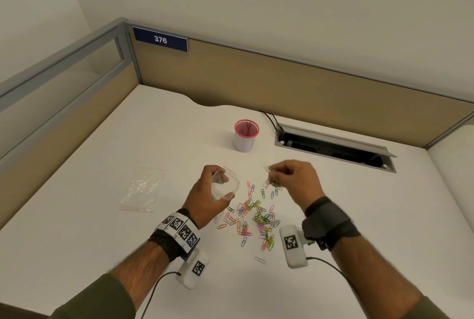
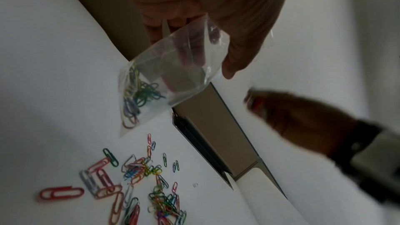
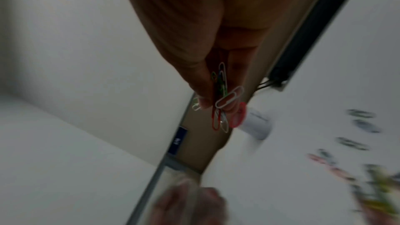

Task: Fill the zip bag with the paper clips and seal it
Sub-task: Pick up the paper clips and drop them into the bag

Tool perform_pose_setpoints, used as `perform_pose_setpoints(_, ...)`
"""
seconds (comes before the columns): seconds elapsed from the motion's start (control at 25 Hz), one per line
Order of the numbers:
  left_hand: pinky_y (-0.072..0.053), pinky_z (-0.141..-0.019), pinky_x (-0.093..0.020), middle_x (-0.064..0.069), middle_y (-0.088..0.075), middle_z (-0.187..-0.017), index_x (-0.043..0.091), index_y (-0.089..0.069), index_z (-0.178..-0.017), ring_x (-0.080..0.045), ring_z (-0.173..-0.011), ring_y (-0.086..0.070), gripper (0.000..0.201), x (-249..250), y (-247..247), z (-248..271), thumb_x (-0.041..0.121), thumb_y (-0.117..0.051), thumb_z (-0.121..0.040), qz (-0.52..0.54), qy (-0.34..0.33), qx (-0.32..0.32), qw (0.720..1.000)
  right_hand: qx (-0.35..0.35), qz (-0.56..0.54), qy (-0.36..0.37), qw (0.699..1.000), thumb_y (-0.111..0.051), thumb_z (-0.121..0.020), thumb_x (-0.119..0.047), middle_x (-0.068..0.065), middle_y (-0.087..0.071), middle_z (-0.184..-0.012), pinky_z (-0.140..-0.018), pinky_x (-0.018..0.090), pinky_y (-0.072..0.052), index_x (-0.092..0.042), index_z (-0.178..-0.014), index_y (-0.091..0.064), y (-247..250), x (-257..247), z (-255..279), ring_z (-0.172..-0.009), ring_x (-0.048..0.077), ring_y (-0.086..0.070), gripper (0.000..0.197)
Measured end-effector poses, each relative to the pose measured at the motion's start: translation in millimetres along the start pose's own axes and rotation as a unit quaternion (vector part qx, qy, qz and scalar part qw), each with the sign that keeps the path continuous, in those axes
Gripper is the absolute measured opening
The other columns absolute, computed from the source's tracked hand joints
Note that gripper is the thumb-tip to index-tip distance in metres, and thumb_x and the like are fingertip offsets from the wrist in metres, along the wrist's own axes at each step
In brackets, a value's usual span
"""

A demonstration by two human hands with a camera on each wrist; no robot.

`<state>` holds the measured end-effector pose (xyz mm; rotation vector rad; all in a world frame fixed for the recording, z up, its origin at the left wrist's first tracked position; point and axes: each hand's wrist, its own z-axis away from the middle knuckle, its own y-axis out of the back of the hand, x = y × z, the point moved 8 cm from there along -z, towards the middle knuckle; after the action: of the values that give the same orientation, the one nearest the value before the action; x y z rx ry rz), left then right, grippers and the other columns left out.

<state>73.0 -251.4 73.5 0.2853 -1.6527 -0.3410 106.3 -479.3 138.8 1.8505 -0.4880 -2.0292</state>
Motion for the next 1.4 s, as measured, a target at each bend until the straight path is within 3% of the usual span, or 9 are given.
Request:
perform_pose_setpoints(0.16, -0.052, -0.095, -0.031, 0.01, -0.059, -0.105, 0.026, -0.04, -0.119, -0.016, -0.108, -0.06, 0.058, 4.9, -11.4, -6.3, 0.019, -0.08, -0.078, -0.006, -0.007, -0.009, 1.0, -0.047, 0.017, 0.078, 0.996, -0.069, -0.085, -0.011, 0.002, -0.073, -0.087, -0.074, 0.02, -0.058, -0.01, -0.1, -0.072, -18.9, -72.3, 7.4, -0.076, 0.011, -0.07, 0.015)
perform_pose_setpoints(0.32, -0.052, -0.091, -0.028, 0.016, -0.056, -0.103, 0.029, -0.038, -0.116, -0.014, -0.103, -0.06, 0.057, 11.5, -18.3, -12.5, 0.021, -0.08, -0.079, -0.019, -0.016, -0.003, 1.0, -0.074, 0.143, 0.141, 0.977, -0.067, -0.087, -0.014, 0.002, -0.073, -0.094, -0.08, 0.026, -0.056, -0.013, -0.101, -0.072, -54.6, -88.8, 12.1, -0.082, 0.015, -0.067, 0.015)
perform_pose_setpoints(0.48, -0.044, -0.08, -0.011, 0.013, -0.056, -0.109, 0.035, -0.034, -0.118, -0.007, -0.099, -0.06, 0.062, 10.3, -23.8, -18.1, 0.023, -0.08, -0.079, -0.02, 0.002, -0.008, 1.0, -0.129, 0.327, 0.153, 0.924, -0.06, -0.09, -0.017, 0.004, -0.072, -0.096, -0.082, 0.037, -0.055, -0.015, -0.1, -0.072, -89.2, -78.9, 10.3, -0.086, 0.021, -0.064, 0.016)
perform_pose_setpoints(0.64, -0.042, -0.083, -0.012, 0.02, -0.054, -0.107, 0.035, -0.033, -0.118, -0.006, -0.1, -0.058, 0.063, 9.3, -26.9, -18.6, 0.022, -0.081, -0.079, -0.029, 0.007, -0.006, 1.0, -0.169, 0.414, 0.156, 0.881, -0.055, -0.091, -0.011, 0.01, -0.069, -0.097, -0.081, 0.036, -0.054, -0.01, -0.102, -0.07, -102.8, -76.8, 12.2, -0.086, 0.025, -0.064, 0.018)
perform_pose_setpoints(0.84, -0.039, -0.073, -0.004, 0.028, -0.049, -0.102, 0.034, -0.034, -0.116, 0.008, -0.093, -0.055, 0.061, 10.2, -25.7, -17.9, 0.018, -0.08, -0.079, -0.013, 0.024, -0.004, 1.0, -0.162, 0.393, 0.167, 0.89, -0.055, -0.092, -0.014, 0.008, -0.068, -0.098, -0.078, 0.031, -0.052, -0.012, -0.103, -0.067, -94.4, -88.5, 13.6, -0.088, 0.024, -0.063, 0.016)
perform_pose_setpoints(1.0, -0.049, -0.085, -0.02, 0.014, -0.06, -0.103, 0.029, -0.039, -0.115, -0.005, -0.103, -0.061, 0.055, 13.0, -18.6, -13.7, 0.015, -0.078, -0.079, -0.001, -0.003, 0.004, 1.0, -0.095, 0.269, 0.21, 0.935, -0.053, -0.093, -0.013, 0.0, -0.07, -0.1, -0.082, 0.029, -0.052, -0.015, -0.102, -0.069, -55.7, -100.3, 8.1, -0.089, 0.016, -0.063, 0.018)
perform_pose_setpoints(1.16, -0.05, -0.093, -0.025, 0.007, -0.066, -0.11, 0.025, -0.041, -0.117, -0.005, -0.113, -0.061, 0.056, 8.9, -1.3, -5.9, 0.01, -0.078, -0.079, 0.017, -0.005, 0.022, 1.0, -0.021, 0.244, 0.071, 0.967, -0.053, -0.093, -0.009, 0.004, -0.07, -0.111, -0.093, 0.03, -0.049, -0.013, -0.108, -0.069, 9.0, 9.8, -22.9, -0.1, 0.019, -0.064, 0.023)
perform_pose_setpoints(1.28, -0.048, -0.092, -0.018, 0.009, -0.066, -0.11, 0.024, -0.042, -0.117, 0.002, -0.113, -0.059, 0.055, 8.6, 14.9, 1.1, 0.008, -0.079, -0.079, 0.021, -0.003, 0.033, 0.999, -0.061, 0.35, -0.131, 0.926, -0.049, -0.091, -0.006, 0.011, -0.055, -0.133, -0.106, 0.032, -0.038, -0.012, -0.122, -0.06, 29.0, 137.8, -19.5, -0.122, 0.027, -0.052, 0.034)
perform_pose_setpoints(1.4, -0.046, -0.091, -0.016, 0.01, -0.066, -0.109, 0.024, -0.042, -0.117, -0.002, -0.114, -0.06, 0.055, 7.7, 30.4, 5.6, 0.008, -0.079, -0.079, 0.015, -0.006, 0.049, 0.999, -0.093, 0.411, -0.182, 0.889, -0.044, -0.091, -0.007, 0.015, -0.045, -0.133, -0.103, 0.036, -0.041, -0.01, -0.126, -0.054, 13.6, 186.6, 1.6, -0.123, 0.032, -0.046, 0.037)
